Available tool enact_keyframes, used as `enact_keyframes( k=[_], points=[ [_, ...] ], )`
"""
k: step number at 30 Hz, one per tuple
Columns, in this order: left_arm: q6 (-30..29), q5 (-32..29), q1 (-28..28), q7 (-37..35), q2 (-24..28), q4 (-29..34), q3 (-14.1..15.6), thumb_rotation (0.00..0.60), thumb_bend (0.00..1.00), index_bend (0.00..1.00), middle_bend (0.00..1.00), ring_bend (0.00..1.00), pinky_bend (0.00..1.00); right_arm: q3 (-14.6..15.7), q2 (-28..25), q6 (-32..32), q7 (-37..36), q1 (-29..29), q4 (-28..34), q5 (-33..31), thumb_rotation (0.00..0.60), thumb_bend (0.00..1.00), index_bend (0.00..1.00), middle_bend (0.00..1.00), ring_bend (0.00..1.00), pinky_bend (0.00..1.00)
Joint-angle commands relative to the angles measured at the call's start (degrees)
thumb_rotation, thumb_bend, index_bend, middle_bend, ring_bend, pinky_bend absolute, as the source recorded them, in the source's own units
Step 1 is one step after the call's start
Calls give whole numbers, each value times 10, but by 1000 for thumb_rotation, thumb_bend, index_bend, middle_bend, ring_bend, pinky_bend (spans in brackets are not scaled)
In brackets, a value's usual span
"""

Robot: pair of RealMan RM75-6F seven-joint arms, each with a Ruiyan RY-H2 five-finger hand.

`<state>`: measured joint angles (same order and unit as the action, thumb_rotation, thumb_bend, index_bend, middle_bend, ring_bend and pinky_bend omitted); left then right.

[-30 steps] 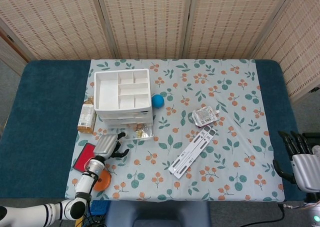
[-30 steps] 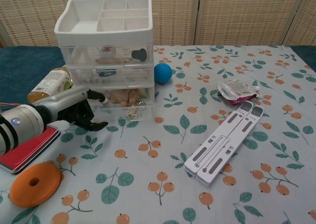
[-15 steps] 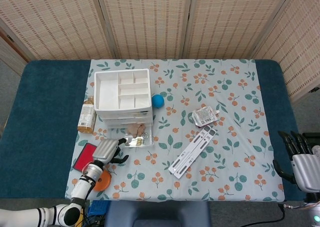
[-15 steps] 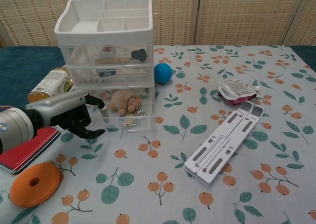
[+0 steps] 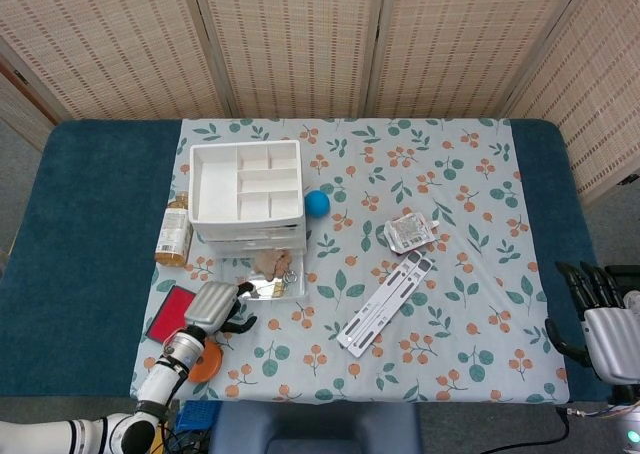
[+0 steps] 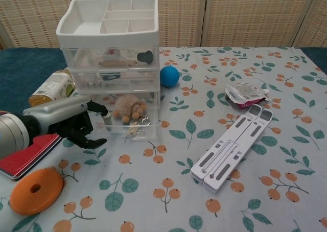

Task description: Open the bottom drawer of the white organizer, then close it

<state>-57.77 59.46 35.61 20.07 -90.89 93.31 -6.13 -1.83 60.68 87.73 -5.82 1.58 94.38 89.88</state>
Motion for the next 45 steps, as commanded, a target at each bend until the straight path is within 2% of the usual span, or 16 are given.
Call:
enact_keyframes(
  k=[1, 4, 9, 16, 22, 32, 45],
  points=[
    [1, -1, 0, 1, 2, 3, 1, 600, 313, 426, 943, 1000, 1000, 0, 0, 0, 1, 0, 0, 0, 600, 422, 0, 102, 0, 24],
    [2, 1, 0, 0, 5, 6, 3, 600, 314, 408, 943, 1000, 1000, 0, 0, 0, 1, 1, 0, 1, 600, 422, 0, 102, 0, 24],
    [-2, 18, -2, -7, 17, 20, 7, 600, 313, 286, 943, 1000, 1000, -1, -4, 3, 4, 0, 3, 2, 600, 422, 0, 102, 0, 23],
    [0, 45, 5, 3, 57, 55, 9, 600, 313, 265, 942, 1000, 1000, -3, -16, 11, 3, -2, 11, 6, 600, 422, 0, 102, 0, 24],
    [33, 29, 35, 17, 70, 62, -9, 600, 313, 240, 942, 1000, 1000, -3, -20, 15, 5, -2, 15, 10, 600, 422, 0, 101, 0, 24],
    [83, -89, 113, 98, 63, 44, -35, 600, 312, 133, 943, 1000, 1000, -2, -23, 20, 3, -7, 14, 9, 600, 423, 0, 102, 0, 23],
    [89, -283, 208, 210, 68, 52, -11, 600, 314, 10, 945, 1000, 1000, -1, -19, 21, -5, -10, 7, 5, 600, 422, 0, 102, 0, 23]
  ],
)
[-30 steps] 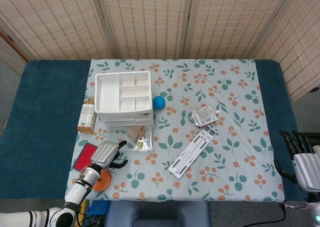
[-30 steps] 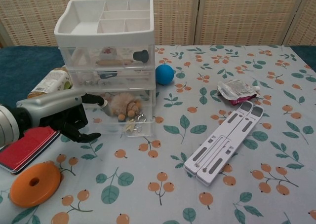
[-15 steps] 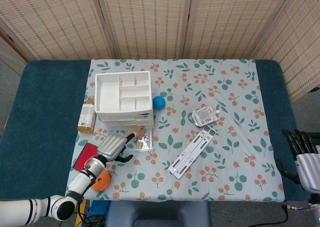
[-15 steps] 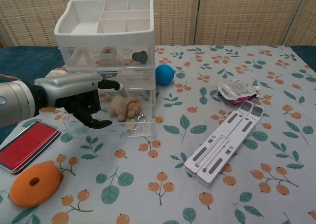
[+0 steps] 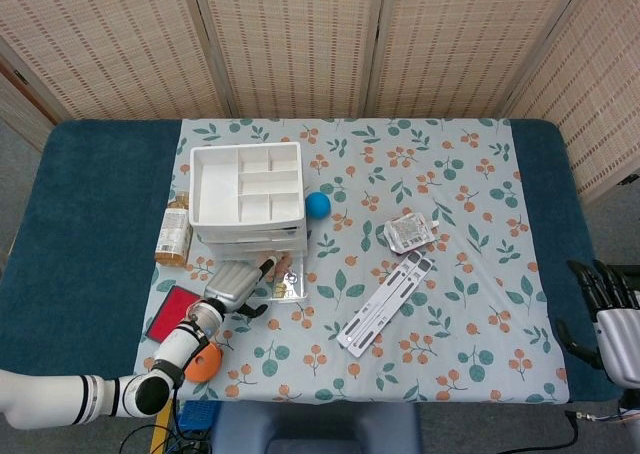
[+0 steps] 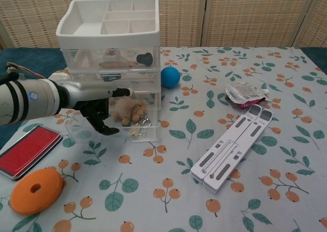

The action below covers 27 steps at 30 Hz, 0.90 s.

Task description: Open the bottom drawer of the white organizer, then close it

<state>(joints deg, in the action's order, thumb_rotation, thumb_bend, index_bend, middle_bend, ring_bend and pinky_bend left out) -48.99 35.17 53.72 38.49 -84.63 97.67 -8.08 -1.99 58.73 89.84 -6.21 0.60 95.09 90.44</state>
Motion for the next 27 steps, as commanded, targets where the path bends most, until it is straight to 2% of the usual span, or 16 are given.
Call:
enact_keyframes(
  k=[1, 6, 14, 22, 27],
  points=[
    [2, -52, 34, 30, 9, 11, 11, 600, 315, 7, 945, 1000, 1000, 0, 1, 0, -1, -1, -1, 0, 600, 422, 0, 102, 0, 23],
    [5, -109, 71, 54, 19, 17, 20, 600, 330, 0, 945, 1000, 1000, 1, 2, 1, -3, -2, -3, 0, 600, 422, 0, 102, 0, 23],
    [5, -167, 117, 71, 36, 31, 31, 600, 355, 0, 945, 1000, 1000, 1, 3, 1, -6, -3, -6, -1, 600, 422, 0, 101, 0, 23],
    [11, -248, 168, 89, 29, 17, 47, 600, 358, 0, 946, 1000, 1000, 2, 5, 2, -12, -5, -11, -2, 600, 422, 0, 102, 0, 23],
    [4, -267, 183, 85, 22, 9, 51, 600, 358, 0, 946, 1000, 1000, 2, 6, 1, -15, -5, -15, -2, 600, 422, 0, 102, 0, 23]
  ],
)
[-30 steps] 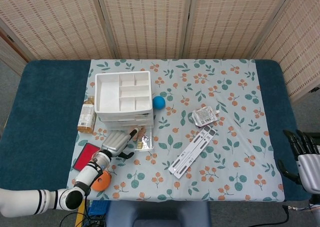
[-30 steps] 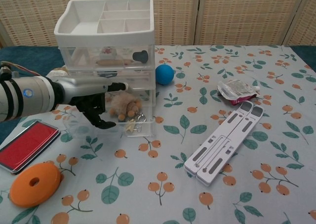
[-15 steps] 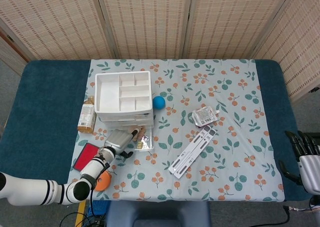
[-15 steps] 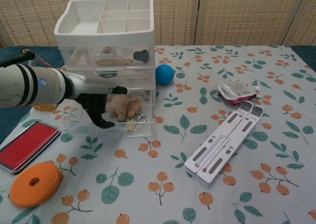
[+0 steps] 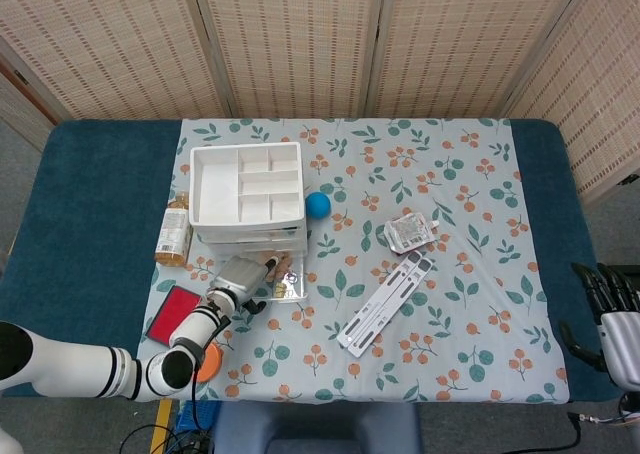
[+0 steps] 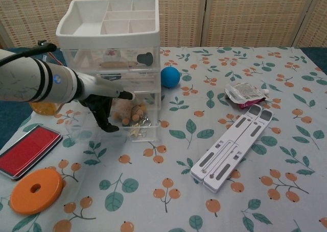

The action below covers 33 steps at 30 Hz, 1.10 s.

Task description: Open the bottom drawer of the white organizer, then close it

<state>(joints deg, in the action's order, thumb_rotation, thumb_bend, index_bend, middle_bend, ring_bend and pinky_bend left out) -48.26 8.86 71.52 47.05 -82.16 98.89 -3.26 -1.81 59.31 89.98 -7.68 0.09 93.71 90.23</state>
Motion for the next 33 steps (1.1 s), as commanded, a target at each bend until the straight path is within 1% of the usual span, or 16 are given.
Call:
enact_keyframes(
  k=[1, 6, 12, 15, 18, 27, 33],
  points=[
    [-5, -6, 7, -1, -4, -4, 4, 600, 358, 0, 946, 1000, 1000, 0, 0, -1, -1, 0, -1, 0, 600, 422, 0, 102, 0, 24],
    [-11, -24, 20, -3, -12, -12, 7, 600, 358, 0, 946, 1000, 1000, 0, 1, -2, -3, 1, -3, 0, 600, 422, 0, 102, 0, 23],
    [-17, -56, 38, 14, -22, -28, 17, 600, 358, 0, 946, 1000, 1000, 0, 2, 0, -4, 0, -4, 0, 600, 423, 0, 102, 0, 23],
    [-21, -70, 46, 25, -22, -26, 25, 600, 358, 0, 946, 1000, 1000, 0, 1, 0, -4, -1, -4, -1, 600, 423, 0, 102, 0, 23],
    [-22, -85, 52, 35, -12, -11, 34, 600, 358, 0, 946, 1000, 1000, 0, 0, 0, -4, -1, -3, 0, 600, 422, 0, 102, 0, 23],
    [-17, -90, 59, 39, 23, 47, 52, 600, 358, 2, 946, 1000, 1000, -1, 2, -3, -4, 2, -3, 2, 600, 422, 0, 102, 0, 24],
    [-14, -93, 68, 39, 43, 77, 64, 600, 358, 32, 945, 1000, 1000, -1, 2, -2, -4, 1, -3, 3, 600, 424, 0, 102, 0, 24]
  ],
)
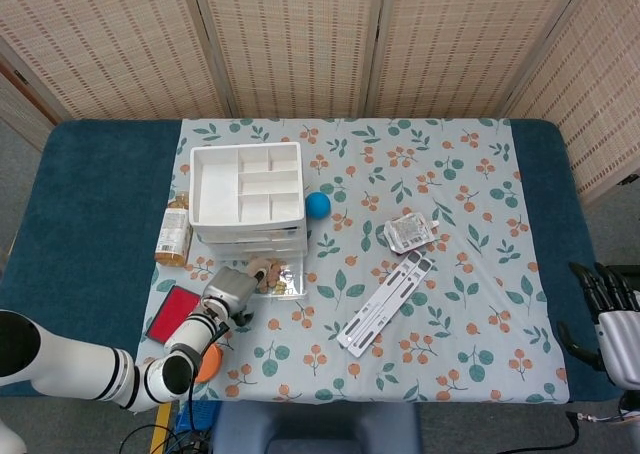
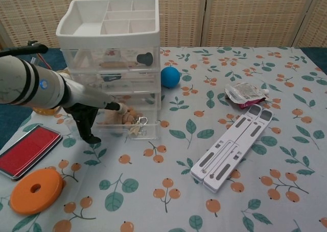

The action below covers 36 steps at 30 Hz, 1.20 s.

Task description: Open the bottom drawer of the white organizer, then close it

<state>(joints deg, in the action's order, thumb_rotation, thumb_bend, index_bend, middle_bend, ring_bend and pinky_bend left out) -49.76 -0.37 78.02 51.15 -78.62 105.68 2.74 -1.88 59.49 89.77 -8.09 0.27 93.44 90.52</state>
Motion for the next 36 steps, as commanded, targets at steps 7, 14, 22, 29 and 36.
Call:
enact_keyframes(
  k=[7, 14, 22, 29, 36],
  points=[
    [-25, 61, -14, -38, 30, 40, -2, 600, 358, 28, 946, 1000, 1000, 1, 0, 3, -3, -2, -2, 1, 600, 424, 0, 102, 0, 23],
    [-84, 261, -67, -60, 17, 5, 18, 600, 358, 141, 946, 1000, 1000, 1, -1, 7, -5, -4, -2, 3, 600, 424, 0, 102, 0, 23],
    [-122, 388, -109, -49, -22, -68, 42, 600, 356, 254, 952, 1000, 1000, 2, -2, 10, -5, -7, -2, 2, 600, 424, 0, 102, 0, 23],
    [-133, 461, -136, -38, -55, -131, 50, 600, 354, 271, 955, 1000, 1000, 2, -2, 10, -3, -7, 0, 2, 600, 424, 0, 102, 0, 24],
    [-115, 549, -160, -52, -72, -178, 64, 600, 321, 284, 956, 1000, 1000, 2, -4, 8, 2, -7, 4, 2, 600, 424, 0, 102, 0, 24]
  ],
)
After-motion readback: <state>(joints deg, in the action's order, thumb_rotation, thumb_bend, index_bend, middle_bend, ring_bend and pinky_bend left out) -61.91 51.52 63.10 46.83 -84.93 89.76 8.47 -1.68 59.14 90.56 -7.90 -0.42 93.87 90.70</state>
